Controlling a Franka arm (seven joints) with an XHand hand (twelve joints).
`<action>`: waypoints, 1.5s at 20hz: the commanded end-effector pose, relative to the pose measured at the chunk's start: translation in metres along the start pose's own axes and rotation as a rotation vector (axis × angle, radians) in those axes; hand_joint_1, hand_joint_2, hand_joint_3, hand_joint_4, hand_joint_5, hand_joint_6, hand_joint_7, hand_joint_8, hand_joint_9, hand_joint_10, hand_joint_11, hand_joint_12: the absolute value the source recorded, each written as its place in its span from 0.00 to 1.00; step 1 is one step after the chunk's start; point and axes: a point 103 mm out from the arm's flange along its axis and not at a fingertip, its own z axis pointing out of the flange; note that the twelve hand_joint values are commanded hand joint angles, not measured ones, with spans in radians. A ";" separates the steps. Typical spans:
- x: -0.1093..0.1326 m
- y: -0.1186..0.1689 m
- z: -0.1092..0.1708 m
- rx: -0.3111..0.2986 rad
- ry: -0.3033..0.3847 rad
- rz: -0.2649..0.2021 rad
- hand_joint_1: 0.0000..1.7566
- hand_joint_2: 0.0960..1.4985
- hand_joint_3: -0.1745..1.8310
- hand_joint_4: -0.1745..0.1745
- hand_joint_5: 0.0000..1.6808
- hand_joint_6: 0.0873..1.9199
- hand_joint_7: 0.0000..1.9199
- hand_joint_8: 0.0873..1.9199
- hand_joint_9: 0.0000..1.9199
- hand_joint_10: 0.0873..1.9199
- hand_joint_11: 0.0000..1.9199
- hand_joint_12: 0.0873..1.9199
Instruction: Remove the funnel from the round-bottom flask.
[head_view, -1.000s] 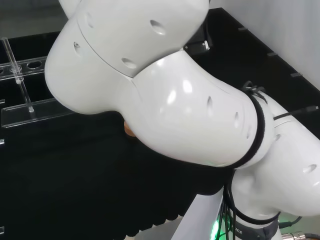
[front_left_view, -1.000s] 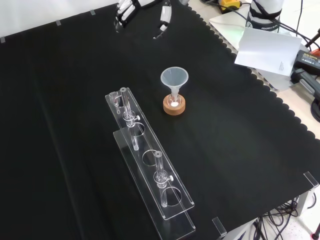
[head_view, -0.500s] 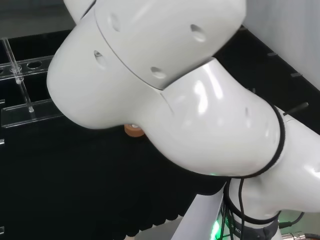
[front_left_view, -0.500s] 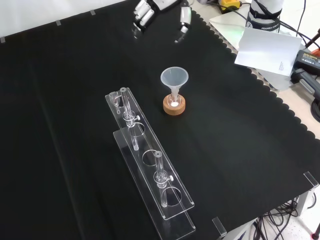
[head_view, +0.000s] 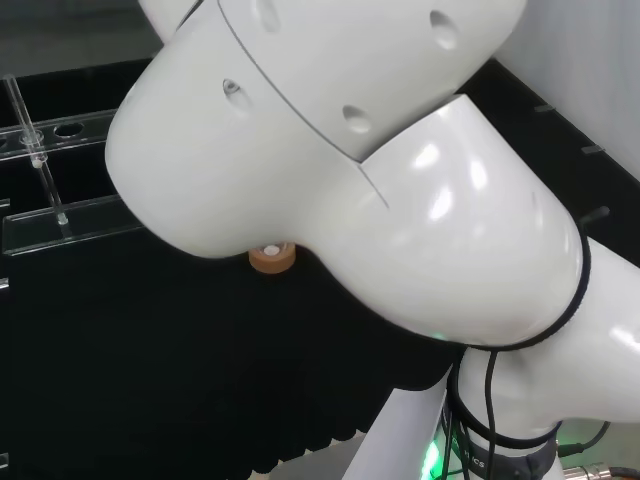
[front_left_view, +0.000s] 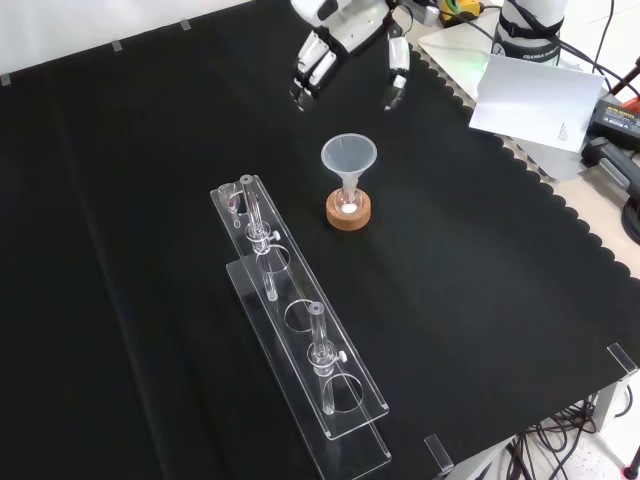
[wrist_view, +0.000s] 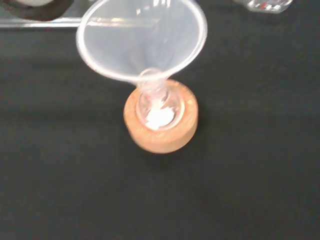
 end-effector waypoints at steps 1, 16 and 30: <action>0.004 0.001 0.014 0.040 -0.012 -0.025 0.35 0.40 0.29 0.34 0.09 0.00 0.00 0.21 0.09 0.39 0.19 0.75; 0.013 0.024 0.041 0.036 -0.103 -0.024 0.39 0.39 0.26 0.33 0.06 0.00 0.00 0.15 0.06 0.42 0.21 0.76; 0.011 0.048 0.061 0.060 -0.118 -0.021 0.41 0.39 0.26 0.35 0.07 0.00 0.00 0.22 0.07 0.43 0.23 0.75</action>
